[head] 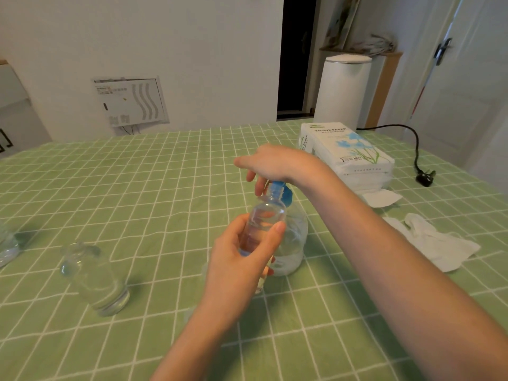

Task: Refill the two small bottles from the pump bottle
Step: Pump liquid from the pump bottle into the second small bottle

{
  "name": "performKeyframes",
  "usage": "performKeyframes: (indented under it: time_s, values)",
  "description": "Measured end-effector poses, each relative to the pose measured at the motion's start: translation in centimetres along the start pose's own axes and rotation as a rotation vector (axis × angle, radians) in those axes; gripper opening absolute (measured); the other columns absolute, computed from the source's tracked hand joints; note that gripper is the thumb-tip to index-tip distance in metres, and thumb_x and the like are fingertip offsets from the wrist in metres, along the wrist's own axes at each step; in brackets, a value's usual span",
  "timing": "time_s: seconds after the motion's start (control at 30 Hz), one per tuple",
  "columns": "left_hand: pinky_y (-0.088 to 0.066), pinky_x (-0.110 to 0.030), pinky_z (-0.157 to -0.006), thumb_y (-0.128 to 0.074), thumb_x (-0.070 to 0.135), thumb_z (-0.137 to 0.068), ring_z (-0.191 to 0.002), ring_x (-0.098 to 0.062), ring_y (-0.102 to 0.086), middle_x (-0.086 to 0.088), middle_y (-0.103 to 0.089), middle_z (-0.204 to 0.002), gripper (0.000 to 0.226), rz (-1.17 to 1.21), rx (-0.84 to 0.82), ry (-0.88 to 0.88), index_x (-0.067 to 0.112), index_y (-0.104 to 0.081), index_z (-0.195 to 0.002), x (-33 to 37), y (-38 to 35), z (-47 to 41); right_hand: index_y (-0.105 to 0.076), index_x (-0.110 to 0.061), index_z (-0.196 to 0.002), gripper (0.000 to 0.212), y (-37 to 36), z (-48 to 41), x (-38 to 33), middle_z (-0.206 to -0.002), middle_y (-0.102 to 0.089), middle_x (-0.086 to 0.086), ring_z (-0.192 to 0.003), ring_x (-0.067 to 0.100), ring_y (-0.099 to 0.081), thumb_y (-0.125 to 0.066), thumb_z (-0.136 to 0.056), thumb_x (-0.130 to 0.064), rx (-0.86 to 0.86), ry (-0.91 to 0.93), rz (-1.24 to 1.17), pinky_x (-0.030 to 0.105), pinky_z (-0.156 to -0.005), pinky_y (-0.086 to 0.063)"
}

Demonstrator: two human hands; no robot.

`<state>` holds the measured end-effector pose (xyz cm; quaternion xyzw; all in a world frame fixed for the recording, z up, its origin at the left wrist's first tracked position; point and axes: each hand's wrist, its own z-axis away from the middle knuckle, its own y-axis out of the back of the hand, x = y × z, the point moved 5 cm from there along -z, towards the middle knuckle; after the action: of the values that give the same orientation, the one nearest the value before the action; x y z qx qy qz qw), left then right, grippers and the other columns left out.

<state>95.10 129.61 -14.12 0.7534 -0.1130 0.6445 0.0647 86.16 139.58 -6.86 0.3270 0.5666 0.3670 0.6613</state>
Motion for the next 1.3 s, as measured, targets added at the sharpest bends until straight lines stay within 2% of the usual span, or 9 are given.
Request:
performKeyframes:
  time_s: [0.13, 0.23, 0.33, 0.5, 0.6, 0.8, 1.0, 1.17, 1.3]
  values:
    - [-0.05, -0.017, -0.048, -0.064, 0.051, -0.059, -0.058, -0.007, -0.057, -0.009, -0.067, -0.073, 0.04, -0.011, 0.01, 0.012, 0.022, -0.068, -0.086, -0.3, 0.1, 0.1, -0.065, -0.007, -0.105, 0.044, -0.6, -0.1, 0.3, -0.093, -0.065, 0.006, -0.08, 0.022, -0.055, -0.037, -0.098, -0.039, -0.017, -0.011, 0.029, 0.026, -0.06, -0.038]
    - [-0.051, -0.018, -0.05, -0.063, 0.054, -0.059, -0.056, -0.006, -0.056, -0.004, -0.067, -0.072, 0.041, -0.023, 0.006, 0.016, 0.023, -0.068, -0.086, -0.5, 0.1, 0.1, -0.065, -0.007, -0.107, 0.043, -0.8, -0.2, 0.5, -0.103, -0.068, 0.009, -0.076, 0.021, -0.055, -0.037, -0.097, -0.038, -0.021, -0.026, 0.028, 0.026, -0.059, -0.038]
    - [-0.052, -0.019, -0.052, -0.063, 0.057, -0.058, -0.056, -0.006, -0.055, 0.0, -0.067, -0.07, 0.042, -0.023, -0.001, 0.016, 0.027, -0.069, -0.086, -0.6, 0.1, 0.1, -0.064, -0.005, -0.109, 0.045, -0.6, -0.1, 0.3, -0.105, -0.068, 0.012, -0.063, 0.017, -0.05, -0.038, -0.097, -0.039, 0.006, -0.012, 0.029, 0.027, -0.058, -0.037]
    - [-0.049, -0.015, -0.051, -0.063, 0.057, -0.059, -0.057, -0.008, -0.057, -0.008, -0.067, -0.076, 0.039, -0.02, -0.008, -0.004, 0.029, -0.068, -0.085, -0.1, 0.1, 0.1, -0.063, -0.003, -0.111, 0.046, 0.4, -0.1, -0.1, -0.102, -0.069, 0.013, -0.081, 0.022, -0.056, -0.039, -0.097, -0.038, 0.052, 0.015, 0.032, 0.027, -0.061, -0.038]
    - [-0.048, -0.014, -0.05, -0.062, 0.058, -0.057, -0.056, -0.007, -0.057, -0.009, -0.067, -0.075, 0.04, -0.021, -0.003, -0.002, 0.029, -0.068, -0.084, 0.0, 0.1, 0.0, -0.063, -0.004, -0.111, 0.045, 0.4, -0.1, -0.1, -0.102, -0.068, 0.012, -0.083, 0.022, -0.055, -0.038, -0.097, -0.039, 0.034, 0.019, 0.057, 0.025, -0.06, -0.037]
    - [-0.048, -0.015, -0.049, -0.063, 0.055, -0.058, -0.055, -0.007, -0.056, -0.008, -0.067, -0.072, 0.038, -0.015, 0.002, 0.009, 0.027, -0.069, -0.083, -0.2, 0.1, 0.0, -0.062, -0.006, -0.112, 0.045, -0.1, -0.3, 0.0, -0.109, -0.067, 0.01, -0.089, 0.022, -0.056, -0.038, -0.097, -0.041, -0.013, 0.009, 0.124, 0.031, -0.068, -0.039]
    - [-0.048, -0.016, -0.048, -0.064, 0.053, -0.059, -0.056, -0.008, -0.055, -0.006, -0.067, -0.071, 0.038, -0.028, 0.01, 0.019, 0.024, -0.069, -0.083, -0.5, 0.2, 0.2, -0.06, -0.005, -0.113, 0.044, -0.8, -0.3, 0.4, -0.11, -0.066, 0.011, -0.06, 0.014, -0.047, -0.042, -0.096, -0.041, -0.008, 0.001, 0.089, 0.026, -0.054, -0.037]
    - [-0.048, -0.016, -0.048, -0.064, 0.05, -0.061, -0.056, -0.008, -0.055, -0.011, -0.067, -0.074, 0.038, -0.025, 0.005, 0.004, 0.021, -0.068, -0.086, -0.2, 0.0, 0.1, -0.061, -0.005, -0.111, 0.041, -0.1, -0.2, 0.2, -0.104, -0.068, 0.011, -0.073, 0.02, -0.054, -0.043, -0.096, -0.039, 0.028, 0.019, 0.081, 0.024, -0.054, -0.037]
    - [-0.047, -0.015, -0.047, -0.064, 0.053, -0.057, -0.057, -0.009, -0.055, -0.005, -0.065, -0.069, 0.042, -0.003, 0.006, -0.009, 0.022, -0.069, -0.084, 0.1, -0.1, 0.2, -0.06, -0.004, -0.111, 0.041, 0.5, -0.2, 0.0, -0.103, -0.068, 0.011, -0.078, 0.021, -0.055, -0.043, -0.096, -0.038, 0.036, 0.025, 0.069, 0.025, -0.058, -0.038]
